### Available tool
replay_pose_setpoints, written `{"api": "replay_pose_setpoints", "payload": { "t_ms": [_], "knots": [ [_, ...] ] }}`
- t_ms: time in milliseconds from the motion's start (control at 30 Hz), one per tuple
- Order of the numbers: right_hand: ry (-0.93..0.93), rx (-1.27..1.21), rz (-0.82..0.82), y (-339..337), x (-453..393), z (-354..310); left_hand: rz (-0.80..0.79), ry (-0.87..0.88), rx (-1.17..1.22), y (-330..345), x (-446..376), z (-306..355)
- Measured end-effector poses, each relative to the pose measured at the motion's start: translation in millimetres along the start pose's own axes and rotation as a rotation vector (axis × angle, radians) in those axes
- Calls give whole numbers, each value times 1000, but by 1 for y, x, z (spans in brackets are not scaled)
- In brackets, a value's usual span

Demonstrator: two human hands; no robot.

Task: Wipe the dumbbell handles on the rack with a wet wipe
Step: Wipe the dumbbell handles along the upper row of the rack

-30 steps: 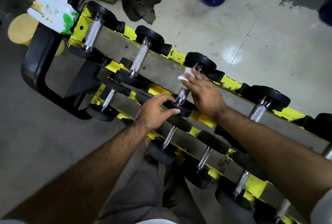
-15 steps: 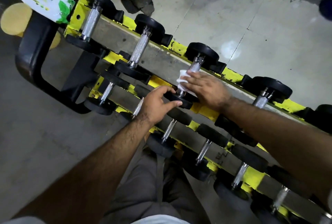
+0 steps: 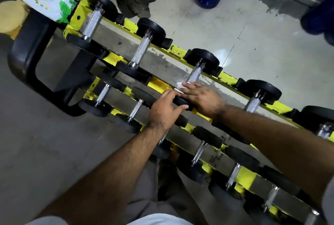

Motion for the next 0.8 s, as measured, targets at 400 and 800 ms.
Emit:
{"api": "replay_pose_setpoints", "payload": {
  "t_ms": [400,800],
  "knots": [
    [197,8,-48,-11,12,36,-44,-37,-16,-8,-4,-2],
    [541,-39,-88,-31,-5,44,-401,-57,52,-11,-40,-21]
  ]
}}
Point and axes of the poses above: each hand's wrist, its own x-axis away from the middle knuckle, its own y-axis out of the palm, z = x × y, the point moved 9 cm from there along -x, towards the middle knuckle, and after that the axes turned 12 degrees about -z, right-handed, at the moved point
